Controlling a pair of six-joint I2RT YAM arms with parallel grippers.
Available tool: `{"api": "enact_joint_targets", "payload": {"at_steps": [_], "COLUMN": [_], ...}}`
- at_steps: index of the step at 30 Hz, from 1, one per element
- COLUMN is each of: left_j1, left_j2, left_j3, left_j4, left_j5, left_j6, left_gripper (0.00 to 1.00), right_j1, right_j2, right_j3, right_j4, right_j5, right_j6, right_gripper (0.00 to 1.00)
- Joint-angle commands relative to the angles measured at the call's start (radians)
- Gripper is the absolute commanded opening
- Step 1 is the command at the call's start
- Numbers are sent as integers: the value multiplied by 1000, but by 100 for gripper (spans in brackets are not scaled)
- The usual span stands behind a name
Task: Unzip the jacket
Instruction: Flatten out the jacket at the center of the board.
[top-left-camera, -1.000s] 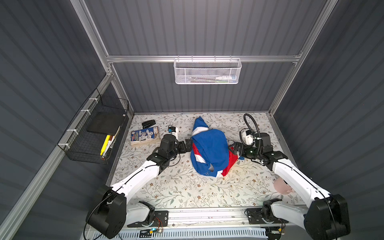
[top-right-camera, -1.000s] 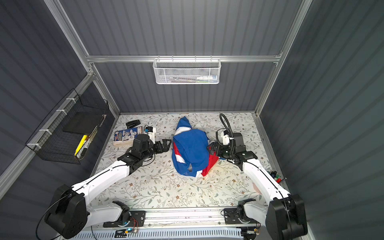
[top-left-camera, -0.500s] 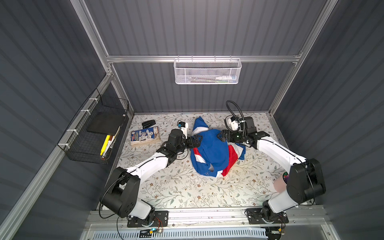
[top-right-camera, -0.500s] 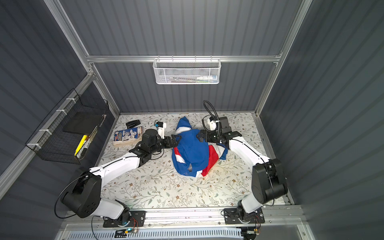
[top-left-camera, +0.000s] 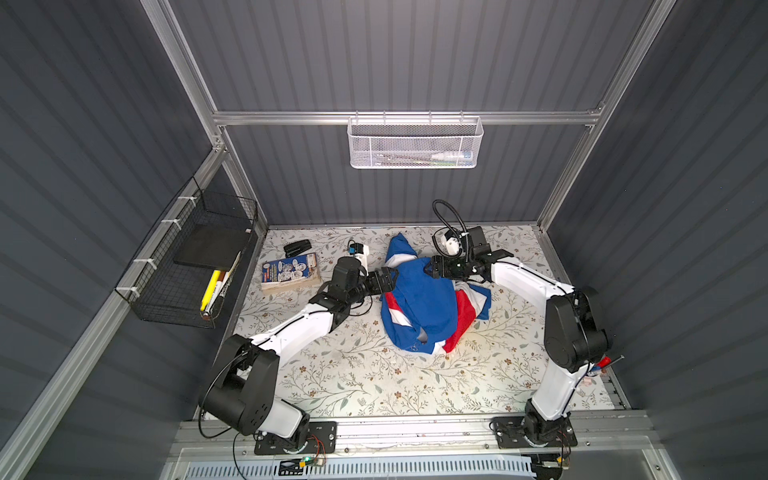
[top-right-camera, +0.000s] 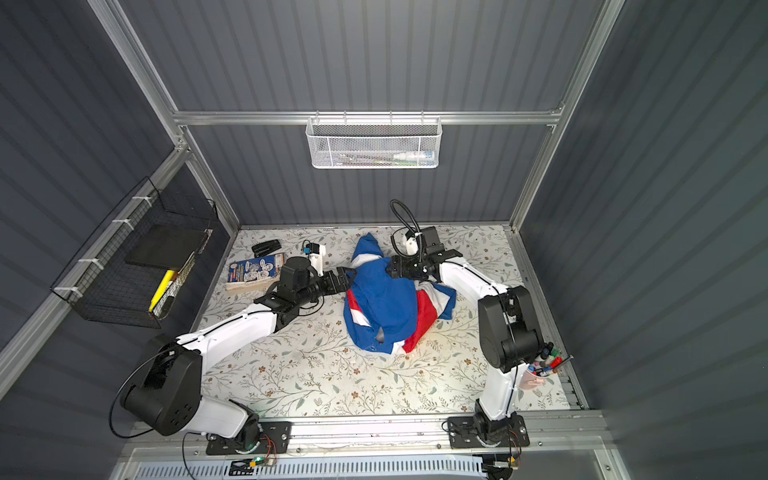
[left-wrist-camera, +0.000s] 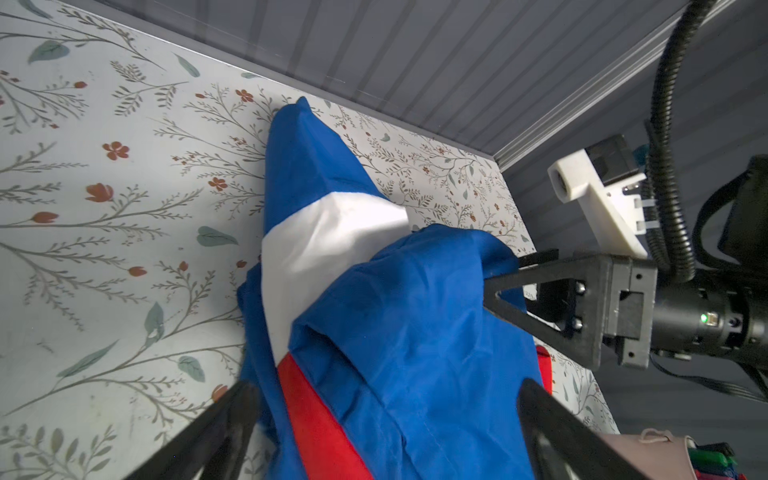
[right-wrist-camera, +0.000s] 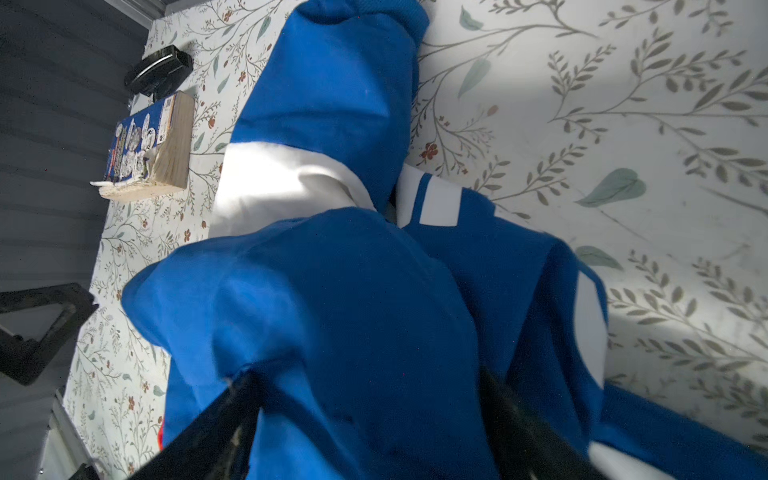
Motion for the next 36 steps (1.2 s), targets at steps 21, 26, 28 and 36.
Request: {"api": "enact_joint_targets", "payload": {"at_steps": [21,26,28,36], "left_j1": [88,89,92,92], "left_j2": [387,435,447,438], "left_j3": [459,527,539,506], "left_j4": [-167,-172,-182,-165], "left_j5": [53,61,64,111], "left_j6": [104,142,142,164], "left_gripper": [93,97,98,97], "right_j1": [-99,-312,-371,-526], "right_j2": [-644,-620,-553,-331], "right_j3": [-408,-378,-309,-19], "right_j4": [-342,-291,-301,-318], "right_j5": [644,465,468,445], "right_j6": [330,342,319,297], "right_gripper": [0,0,0,0]}}
